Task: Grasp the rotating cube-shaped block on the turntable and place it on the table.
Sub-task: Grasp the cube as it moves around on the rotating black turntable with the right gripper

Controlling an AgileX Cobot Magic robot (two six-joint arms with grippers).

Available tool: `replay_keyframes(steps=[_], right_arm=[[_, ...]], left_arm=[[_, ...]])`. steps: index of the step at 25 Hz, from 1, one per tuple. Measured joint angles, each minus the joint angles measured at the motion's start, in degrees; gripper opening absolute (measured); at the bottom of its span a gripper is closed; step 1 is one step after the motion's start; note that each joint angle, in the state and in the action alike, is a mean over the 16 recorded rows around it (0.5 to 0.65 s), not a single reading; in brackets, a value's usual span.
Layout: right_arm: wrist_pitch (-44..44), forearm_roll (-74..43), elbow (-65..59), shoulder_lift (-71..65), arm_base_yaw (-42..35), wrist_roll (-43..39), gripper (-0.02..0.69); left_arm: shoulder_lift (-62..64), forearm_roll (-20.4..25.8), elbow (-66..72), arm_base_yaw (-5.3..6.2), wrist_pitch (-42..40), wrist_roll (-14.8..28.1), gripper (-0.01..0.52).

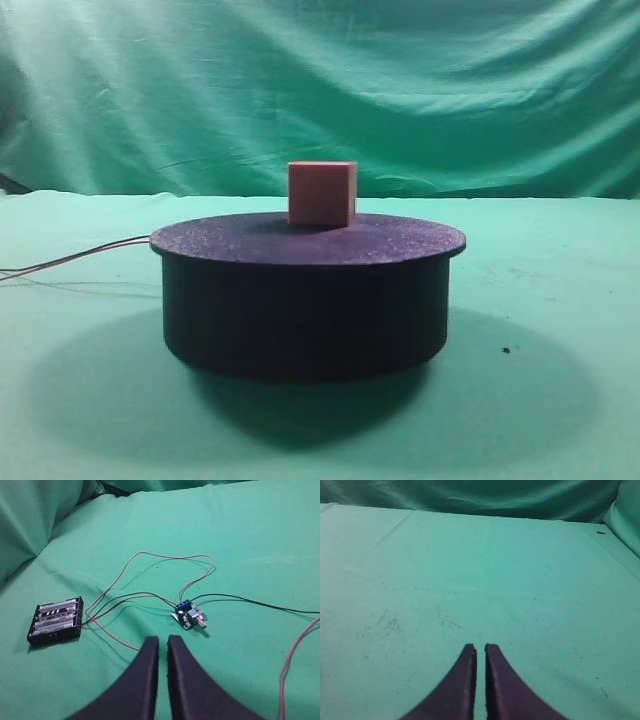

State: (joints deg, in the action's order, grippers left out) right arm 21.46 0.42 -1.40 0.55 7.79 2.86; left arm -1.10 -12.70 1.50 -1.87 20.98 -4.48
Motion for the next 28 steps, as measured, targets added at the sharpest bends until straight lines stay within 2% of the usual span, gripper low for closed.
replay_keyframes(steps=[13, 23, 28], right_arm=[[-0.82, 0.0, -0.04, 0.0, 0.0, -0.08, 0.047], [-16.71, 4.61, 1.2, -0.33, 0.0, -1.86, 0.047], [-17.63, 7.49, 6.19, -3.87, 0.0, -2.6, 0.047]], left_arm=[[0.0, 0.0, 0.0, 0.0, 0.0, 0.0, 0.0], [0.0, 0.0, 0.0, 0.0, 0.0, 0.0, 0.0], [0.0, 0.0, 0.0, 0.0, 0.0, 0.0, 0.0]])
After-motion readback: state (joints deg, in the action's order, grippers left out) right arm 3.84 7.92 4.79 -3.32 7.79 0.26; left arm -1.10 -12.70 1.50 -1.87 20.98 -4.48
